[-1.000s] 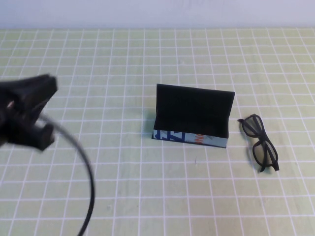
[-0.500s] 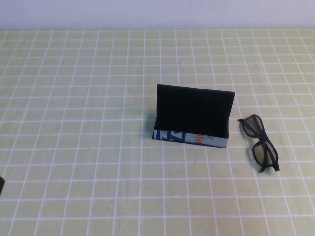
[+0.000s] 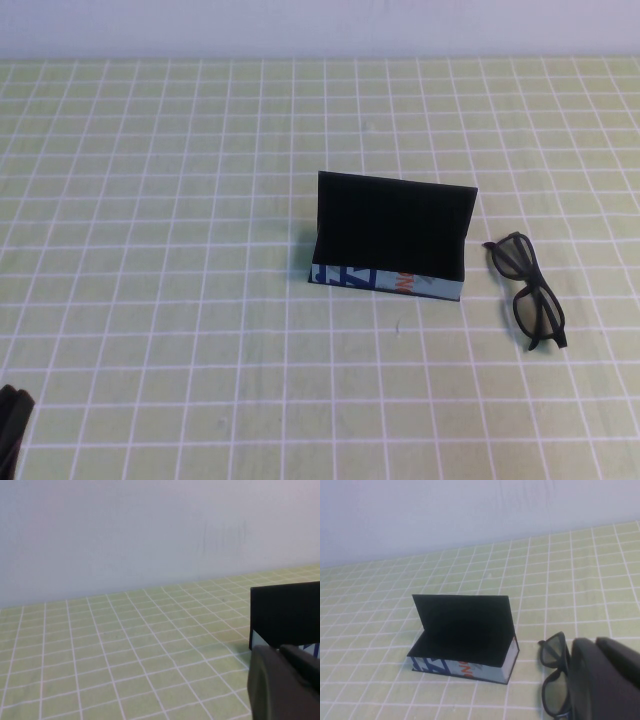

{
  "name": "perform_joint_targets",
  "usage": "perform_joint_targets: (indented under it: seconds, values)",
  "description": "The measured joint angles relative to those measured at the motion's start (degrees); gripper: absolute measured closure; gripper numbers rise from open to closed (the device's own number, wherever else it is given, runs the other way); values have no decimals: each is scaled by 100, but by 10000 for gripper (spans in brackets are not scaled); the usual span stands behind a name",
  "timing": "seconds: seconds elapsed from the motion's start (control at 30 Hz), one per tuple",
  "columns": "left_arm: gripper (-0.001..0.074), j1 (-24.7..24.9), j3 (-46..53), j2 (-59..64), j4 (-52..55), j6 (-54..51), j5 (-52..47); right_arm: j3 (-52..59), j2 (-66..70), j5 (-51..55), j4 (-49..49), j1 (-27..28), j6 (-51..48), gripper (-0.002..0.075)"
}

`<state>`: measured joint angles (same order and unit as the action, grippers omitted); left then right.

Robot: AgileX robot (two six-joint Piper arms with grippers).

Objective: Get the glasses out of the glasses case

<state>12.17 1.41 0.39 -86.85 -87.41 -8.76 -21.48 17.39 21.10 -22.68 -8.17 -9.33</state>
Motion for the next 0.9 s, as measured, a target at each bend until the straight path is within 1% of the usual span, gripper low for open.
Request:
perform_joint_targets:
  seconds: [0.37, 0.4, 0.53, 0.57, 0.63, 0.73, 0.83, 0.9]
  values:
    - [739, 0, 0, 0, 23, -12, 0, 2, 0, 0, -45, 0, 0, 743]
    - [739, 0, 0, 0, 23, -12, 0, 2, 0, -27, 40, 0, -4, 743]
    - [739, 0, 0, 0, 23, -2, 0, 145, -94, -373, 968, 63, -4, 743]
    - [739, 0, 0, 0, 23, -2, 0, 260, -149, -485, 1096, 108, -4, 743]
    - [739, 0, 0, 0, 23, -2, 0, 609, -331, -883, 1275, 369, -4, 743]
    - [739, 0, 0, 0, 23, -2, 0, 1259, -726, -1403, 1358, 663, -4, 743]
    - [739, 0, 0, 0, 23, -2, 0, 1926, -1224, -1785, 1343, 774, -4, 743]
    - [739, 0, 0, 0, 23, -2, 0, 2212, -1477, -1862, 1218, 799, -4, 743]
